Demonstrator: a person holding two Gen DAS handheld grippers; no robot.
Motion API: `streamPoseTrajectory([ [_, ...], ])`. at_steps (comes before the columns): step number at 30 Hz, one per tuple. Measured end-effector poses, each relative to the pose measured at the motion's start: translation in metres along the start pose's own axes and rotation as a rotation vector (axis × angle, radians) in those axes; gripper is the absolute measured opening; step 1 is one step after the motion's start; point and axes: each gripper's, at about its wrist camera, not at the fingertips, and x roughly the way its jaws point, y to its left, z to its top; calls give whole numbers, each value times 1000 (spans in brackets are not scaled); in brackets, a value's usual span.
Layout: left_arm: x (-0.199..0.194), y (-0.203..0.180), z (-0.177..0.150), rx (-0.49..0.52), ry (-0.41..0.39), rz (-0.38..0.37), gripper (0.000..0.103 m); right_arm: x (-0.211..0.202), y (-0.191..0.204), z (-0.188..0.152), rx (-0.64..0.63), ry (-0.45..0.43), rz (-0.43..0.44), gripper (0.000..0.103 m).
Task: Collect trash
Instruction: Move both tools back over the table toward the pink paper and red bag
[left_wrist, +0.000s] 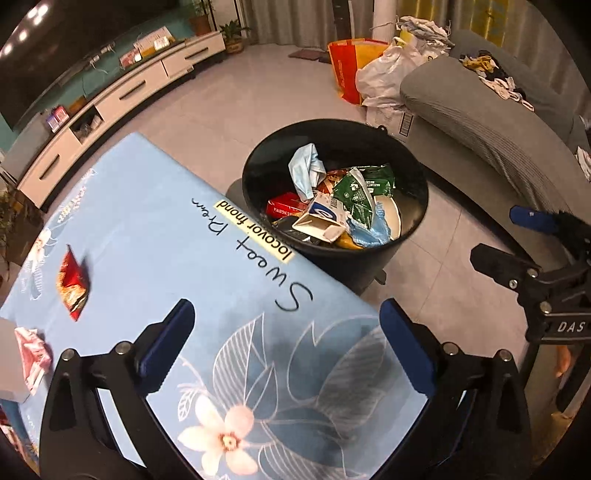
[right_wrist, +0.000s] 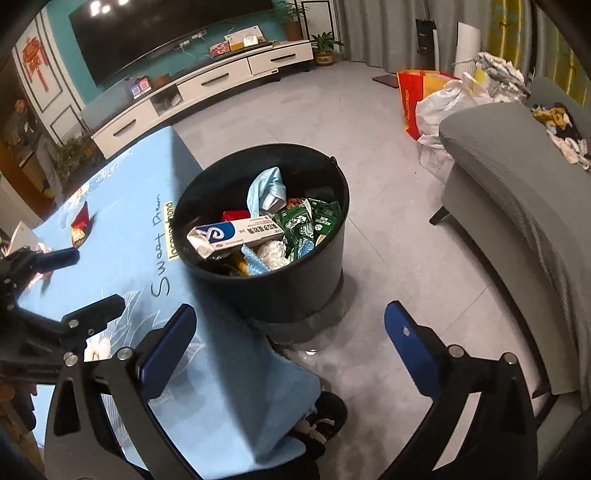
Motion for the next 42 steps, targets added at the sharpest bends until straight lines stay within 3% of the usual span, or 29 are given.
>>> streamPoseTrajectory([
  [12, -38, 8, -51, -57, -29, 55, 100, -27, 17, -18, -38, 2, -52, 100],
  [26, -66, 22, -94, -108, -55, 36, 100, -49, 55, -36, -139, 23, -85, 100],
  [42, -82, 61, -145, -230, -15, 67, 100, -28, 121, -60, -255, 146, -4, 100],
])
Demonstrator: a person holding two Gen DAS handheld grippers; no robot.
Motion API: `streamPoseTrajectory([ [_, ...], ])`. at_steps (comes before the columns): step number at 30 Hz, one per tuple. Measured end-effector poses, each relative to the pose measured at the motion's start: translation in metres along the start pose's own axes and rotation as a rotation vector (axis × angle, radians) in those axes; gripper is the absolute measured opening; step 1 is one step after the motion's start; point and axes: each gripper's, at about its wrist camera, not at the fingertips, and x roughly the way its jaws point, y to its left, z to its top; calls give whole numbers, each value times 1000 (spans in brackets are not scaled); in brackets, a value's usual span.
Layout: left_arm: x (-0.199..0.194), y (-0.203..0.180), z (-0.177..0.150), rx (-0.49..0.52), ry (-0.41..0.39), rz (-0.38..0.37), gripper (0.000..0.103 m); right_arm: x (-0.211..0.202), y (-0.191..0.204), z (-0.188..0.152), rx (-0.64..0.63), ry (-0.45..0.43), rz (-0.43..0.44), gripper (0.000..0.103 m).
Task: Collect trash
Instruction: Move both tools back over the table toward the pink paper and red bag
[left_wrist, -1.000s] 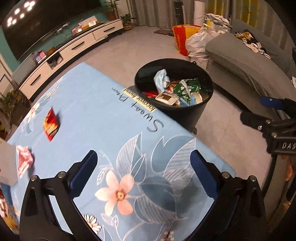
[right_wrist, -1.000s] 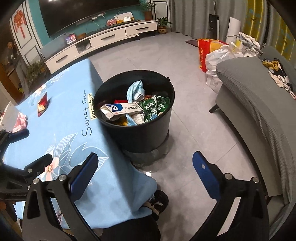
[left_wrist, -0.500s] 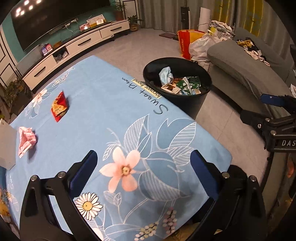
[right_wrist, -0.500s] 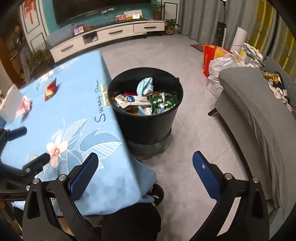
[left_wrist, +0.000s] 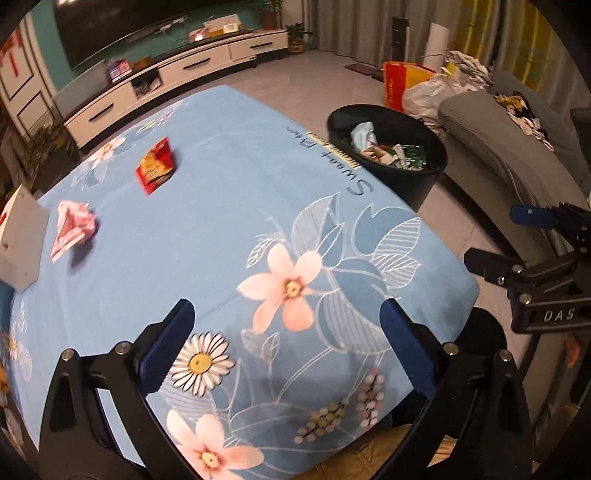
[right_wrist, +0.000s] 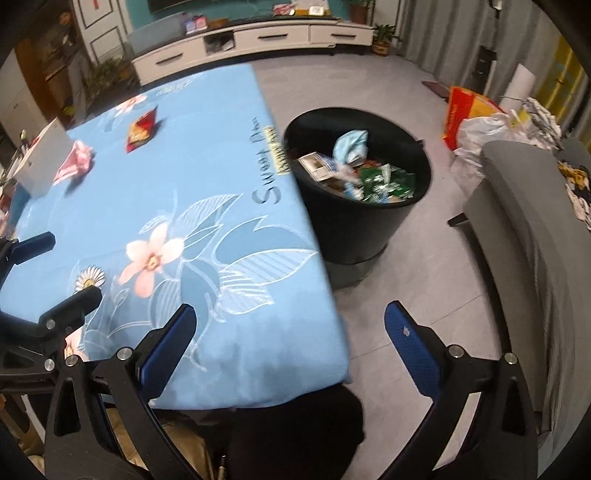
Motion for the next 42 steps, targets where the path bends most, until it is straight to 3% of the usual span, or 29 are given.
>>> streamPoseTrajectory([
  [8, -3, 38, -15, -134, 46, -17, 100, 13, 25, 6, -8, 98, 78, 100],
  [11, 1, 50, -19, -178, 77, 15, 100, 16, 34, 10, -21, 126, 89, 100],
  [16, 11, 79, -26, -298, 146, -23, 100, 23, 49, 23, -46, 150, 131, 100],
  [31, 27, 160, -29, -432, 218, 98, 100, 63, 110, 74, -205, 221, 132, 100],
  [42, 35, 245, -1, -516, 233, 179, 100, 87, 151, 130, -256, 216, 129, 100],
])
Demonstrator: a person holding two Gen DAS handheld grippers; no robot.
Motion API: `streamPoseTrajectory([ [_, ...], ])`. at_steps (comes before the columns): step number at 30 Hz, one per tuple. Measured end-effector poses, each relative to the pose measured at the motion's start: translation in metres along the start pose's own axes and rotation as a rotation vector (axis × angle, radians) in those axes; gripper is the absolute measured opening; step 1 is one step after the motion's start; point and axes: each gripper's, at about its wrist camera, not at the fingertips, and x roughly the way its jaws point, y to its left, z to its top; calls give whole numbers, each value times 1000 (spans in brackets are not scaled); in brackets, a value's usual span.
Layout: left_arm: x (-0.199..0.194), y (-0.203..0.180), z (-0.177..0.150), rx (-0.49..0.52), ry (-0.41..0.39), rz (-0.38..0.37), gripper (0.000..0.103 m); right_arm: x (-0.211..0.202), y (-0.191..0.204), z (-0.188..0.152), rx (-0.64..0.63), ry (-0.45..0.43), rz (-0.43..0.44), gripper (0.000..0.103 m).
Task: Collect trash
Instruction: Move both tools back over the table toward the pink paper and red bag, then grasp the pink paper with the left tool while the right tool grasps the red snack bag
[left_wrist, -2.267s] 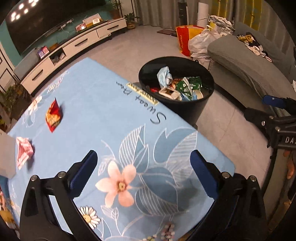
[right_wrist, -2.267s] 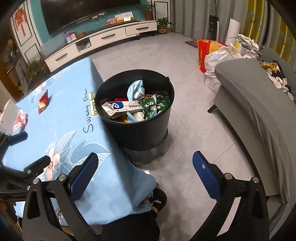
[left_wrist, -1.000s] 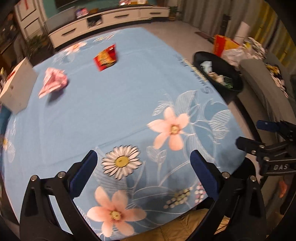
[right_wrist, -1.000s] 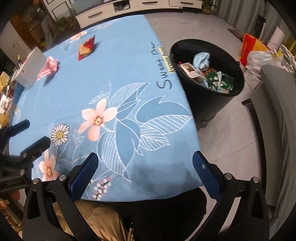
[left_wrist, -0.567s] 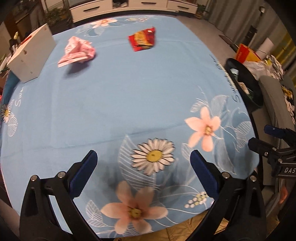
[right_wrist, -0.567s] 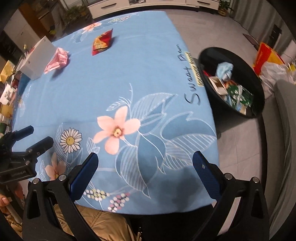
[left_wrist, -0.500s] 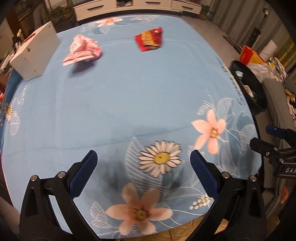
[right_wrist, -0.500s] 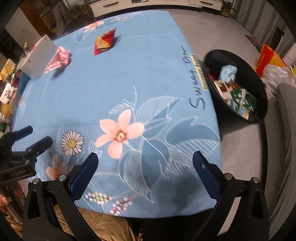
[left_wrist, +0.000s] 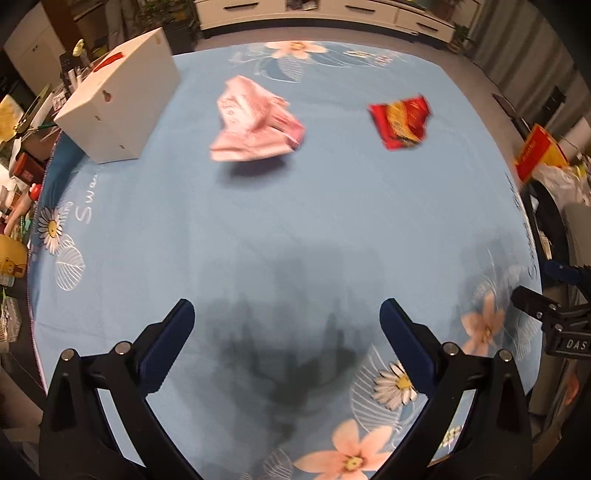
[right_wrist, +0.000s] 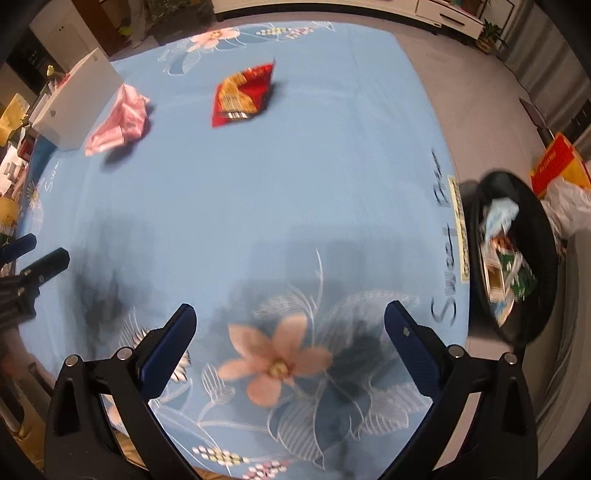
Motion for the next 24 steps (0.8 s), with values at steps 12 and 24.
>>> streamPoseTrajectory([
  [12, 22, 48, 88, -122, 41, -24, 100, 21, 10, 100, 97, 2, 127, 100],
  [24, 71, 56, 157, -182, 71, -71, 100, 73, -4, 180, 259, 2, 200, 100],
])
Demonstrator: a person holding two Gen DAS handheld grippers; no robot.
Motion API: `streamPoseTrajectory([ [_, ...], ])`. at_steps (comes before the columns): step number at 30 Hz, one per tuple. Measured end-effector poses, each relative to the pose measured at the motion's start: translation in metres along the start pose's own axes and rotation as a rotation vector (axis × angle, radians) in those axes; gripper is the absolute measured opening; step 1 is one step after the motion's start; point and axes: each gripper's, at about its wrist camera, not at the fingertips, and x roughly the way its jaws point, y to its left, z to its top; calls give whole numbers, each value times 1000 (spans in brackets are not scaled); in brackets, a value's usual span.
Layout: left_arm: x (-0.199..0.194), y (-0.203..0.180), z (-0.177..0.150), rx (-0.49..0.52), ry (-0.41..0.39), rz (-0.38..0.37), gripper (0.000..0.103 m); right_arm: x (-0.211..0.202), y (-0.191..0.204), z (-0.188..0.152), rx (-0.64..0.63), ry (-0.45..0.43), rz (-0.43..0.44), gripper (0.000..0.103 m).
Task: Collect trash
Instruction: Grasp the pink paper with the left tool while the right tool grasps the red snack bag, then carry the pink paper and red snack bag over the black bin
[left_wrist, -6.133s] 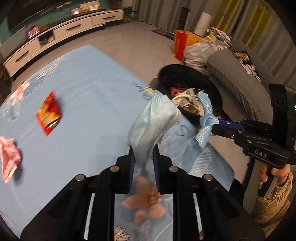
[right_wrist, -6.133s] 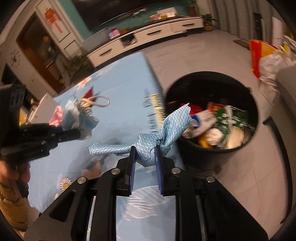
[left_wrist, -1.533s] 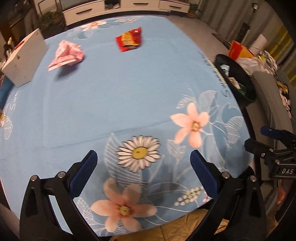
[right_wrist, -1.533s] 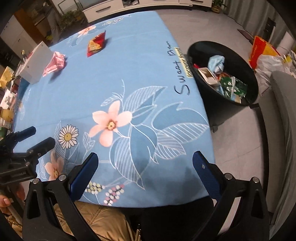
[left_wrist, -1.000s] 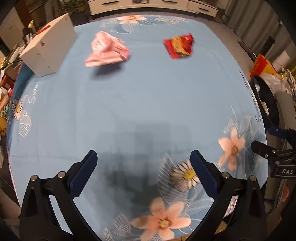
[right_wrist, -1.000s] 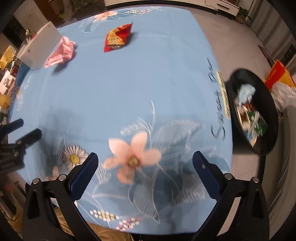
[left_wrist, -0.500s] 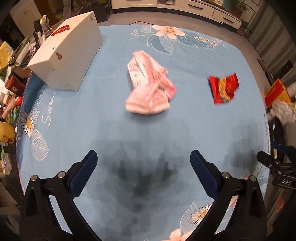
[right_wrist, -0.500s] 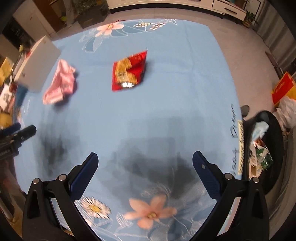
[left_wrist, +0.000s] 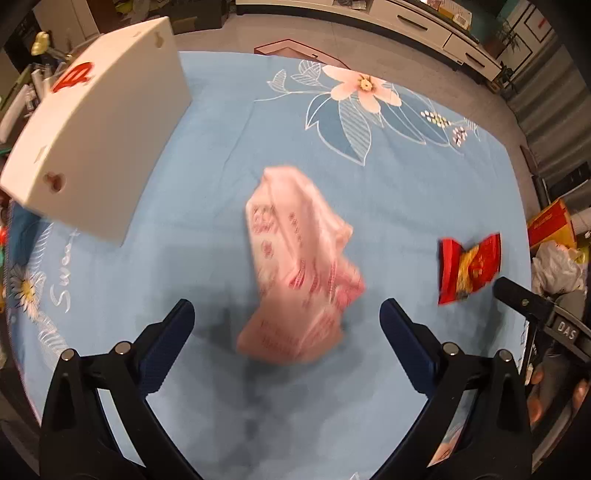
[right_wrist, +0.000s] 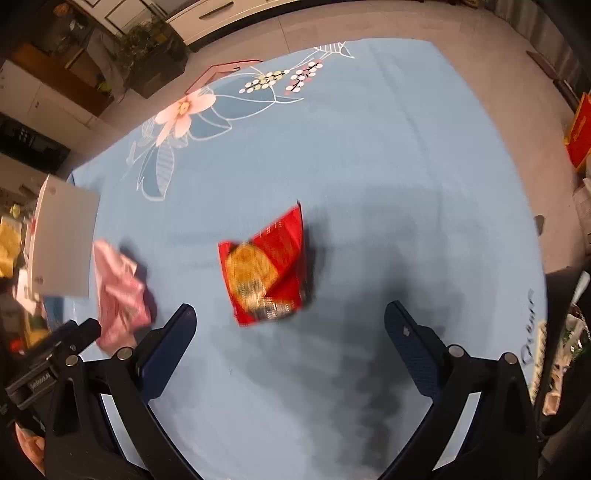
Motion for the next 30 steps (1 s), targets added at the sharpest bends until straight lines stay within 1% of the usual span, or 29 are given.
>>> streamPoseTrajectory([
  [3, 9, -2, 9, 0, 3, -13, 100, 4, 0, 6, 18, -20, 23, 99],
  [4, 11, -4, 9, 0, 2, -12, 100, 5, 1, 6, 14, -28, 24, 96],
  [5, 14, -4, 10, -1, 1, -12, 99, 5, 1, 6, 9, -33, 23, 89],
  [6, 16, -4, 11, -3, 2, -17, 95, 6, 2, 6, 5, -35, 23, 84],
  [7, 18, -3, 11, -7, 4, -26, 89, 8, 2, 5, 2, -36, 26, 76],
  [8, 20, -2, 10, -11, 8, -35, 77, 10, 2, 5, -1, -38, 27, 70],
  [9, 23, -1, 9, -15, 20, -50, 67, 12, 2, 5, -4, -37, 27, 68],
  [11, 29, -3, 7, -6, 34, -56, 63, 16, 2, 4, -6, -34, 35, 53],
  [12, 30, -4, 6, -2, 34, -56, 58, 18, 1, 4, -6, -36, 36, 50],
  [13, 31, -5, 4, 4, 35, -55, 55, 19, 1, 3, -8, -38, 42, 42],
  [14, 32, -5, 2, 7, 39, -59, 45, 20, 2, 3, -12, -38, 42, 35],
  [15, 33, -5, 1, 8, 42, -68, 45, 21, 2, 1, -15, -36, 36, 33],
  [16, 33, -5, -1, 10, 38, -67, 44, 21, 2, 0, -20, -41, 31, 26],
  [17, 33, -6, -2, 16, 33, -64, 41, 21, 2, -1, -25, -44, 27, 18],
  [20, 31, -8, -5, 31, 20, -70, 34, 18, 0, -7, -29, -57, 29, 14],
  [23, 28, -10, -11, 47, 22, -85, 29, 7, -2, -16, -31, -81, 33, 14],
  [28, 20, -16, -27, 73, 22, -94, 28, -16, -8, -36, -48, -97, 42, 14],
  [30, 14, -20, -37, 89, 20, -96, 28, -26, -16, -50, -58, -92, 40, 14],
])
